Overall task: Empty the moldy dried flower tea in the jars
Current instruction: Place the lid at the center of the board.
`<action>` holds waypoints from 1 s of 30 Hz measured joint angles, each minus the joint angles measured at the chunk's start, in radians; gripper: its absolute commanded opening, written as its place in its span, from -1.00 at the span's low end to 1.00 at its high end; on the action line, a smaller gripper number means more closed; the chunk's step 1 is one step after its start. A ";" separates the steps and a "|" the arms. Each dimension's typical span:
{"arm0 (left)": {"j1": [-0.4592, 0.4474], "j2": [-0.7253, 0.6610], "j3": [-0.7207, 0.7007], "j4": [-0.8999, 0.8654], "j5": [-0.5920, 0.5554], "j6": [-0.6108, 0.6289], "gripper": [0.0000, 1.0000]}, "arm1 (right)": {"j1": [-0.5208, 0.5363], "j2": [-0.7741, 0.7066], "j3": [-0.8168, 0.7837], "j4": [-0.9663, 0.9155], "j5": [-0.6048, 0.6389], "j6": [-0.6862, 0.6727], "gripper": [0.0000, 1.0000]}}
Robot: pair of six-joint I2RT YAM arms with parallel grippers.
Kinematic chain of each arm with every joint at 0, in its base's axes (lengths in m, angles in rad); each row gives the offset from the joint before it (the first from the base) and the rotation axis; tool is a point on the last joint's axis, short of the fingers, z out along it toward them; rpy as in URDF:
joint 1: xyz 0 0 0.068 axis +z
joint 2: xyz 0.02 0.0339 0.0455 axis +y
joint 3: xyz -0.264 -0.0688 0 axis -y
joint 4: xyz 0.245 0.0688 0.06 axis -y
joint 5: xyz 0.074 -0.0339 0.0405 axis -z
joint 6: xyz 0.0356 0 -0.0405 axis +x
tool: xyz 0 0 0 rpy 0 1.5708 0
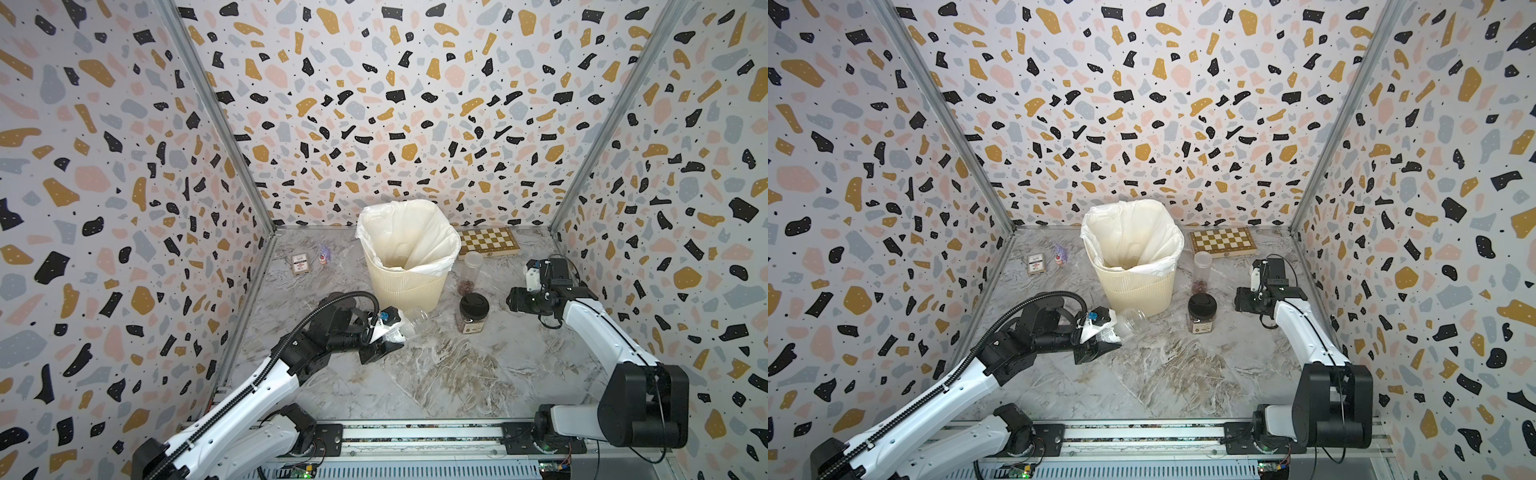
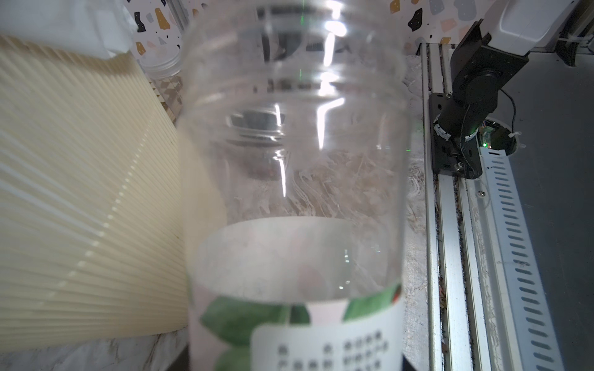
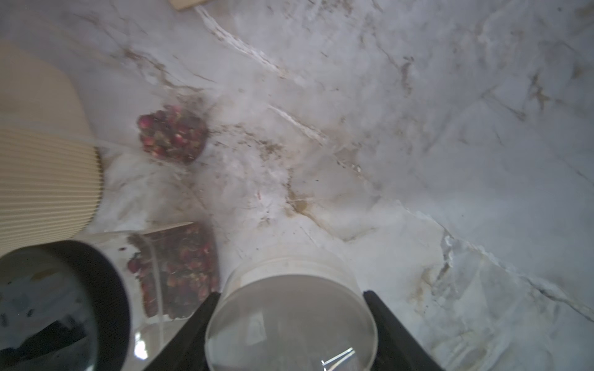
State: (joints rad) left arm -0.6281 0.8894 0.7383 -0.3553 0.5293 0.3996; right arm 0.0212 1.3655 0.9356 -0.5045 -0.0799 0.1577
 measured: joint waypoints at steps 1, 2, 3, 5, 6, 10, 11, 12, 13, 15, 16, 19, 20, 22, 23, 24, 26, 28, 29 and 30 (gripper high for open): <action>0.000 -0.006 -0.003 0.001 0.000 -0.001 0.08 | 0.014 0.019 0.000 0.001 0.035 -0.001 0.22; 0.000 -0.010 -0.003 0.001 0.000 -0.002 0.08 | 0.029 0.038 0.000 0.002 0.071 -0.003 0.22; 0.000 -0.013 -0.003 0.002 0.001 -0.002 0.08 | 0.040 0.057 0.001 0.003 0.095 -0.004 0.22; 0.000 -0.021 -0.003 0.002 0.003 -0.003 0.08 | 0.056 0.109 0.006 0.004 0.122 -0.003 0.22; 0.000 -0.026 -0.003 0.002 0.004 -0.005 0.08 | 0.059 0.134 0.009 0.006 0.127 0.000 0.21; 0.000 -0.049 -0.003 0.002 0.013 -0.018 0.08 | 0.064 0.225 -0.001 0.042 0.126 0.024 0.21; 0.000 -0.053 -0.003 0.003 0.013 -0.020 0.08 | 0.068 0.238 -0.013 0.056 0.125 0.032 0.22; 0.000 -0.055 -0.003 0.003 0.014 -0.021 0.08 | 0.072 0.243 -0.024 0.066 0.124 0.038 0.24; 0.000 -0.056 -0.003 0.004 0.015 -0.022 0.08 | 0.078 0.246 -0.039 0.076 0.121 0.044 0.26; 0.000 -0.056 -0.003 0.006 0.016 -0.024 0.08 | 0.088 0.251 -0.060 0.088 0.115 0.048 0.33; 0.000 -0.056 -0.003 0.008 0.017 -0.026 0.08 | 0.092 0.253 -0.064 0.095 0.109 0.051 0.37; 0.000 -0.049 -0.004 0.024 0.021 -0.029 0.08 | 0.097 0.257 -0.064 0.118 0.105 0.051 0.52; 0.000 -0.044 -0.004 0.028 0.023 -0.029 0.08 | 0.097 0.257 -0.064 0.125 0.101 0.051 0.58; 0.000 -0.030 -0.004 0.035 0.027 -0.029 0.08 | 0.097 0.256 -0.065 0.135 0.095 0.050 0.66; 0.000 -0.022 -0.003 0.039 0.029 -0.029 0.08 | 0.097 0.256 -0.065 0.138 0.092 0.047 0.68; 0.000 -0.016 -0.004 0.040 0.031 -0.030 0.08 | 0.095 0.254 -0.065 0.138 0.086 0.047 0.68; 0.000 -0.003 -0.003 0.043 0.032 -0.032 0.08 | 0.082 0.233 -0.066 0.135 0.058 0.043 0.68; 0.000 0.004 -0.003 0.044 0.034 -0.038 0.08 | 0.062 0.193 -0.066 0.128 0.035 0.041 0.68; 0.000 0.008 -0.002 0.045 0.035 -0.045 0.08 | 0.050 0.156 -0.066 0.119 0.022 0.039 0.68; 0.000 0.013 -0.001 0.046 0.035 -0.050 0.09 | 0.042 0.126 -0.066 0.113 0.015 0.039 0.68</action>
State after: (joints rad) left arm -0.6281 0.9024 0.7376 -0.3092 0.5644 0.3492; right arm 0.0628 1.4910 0.8696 -0.3920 -0.0650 0.1970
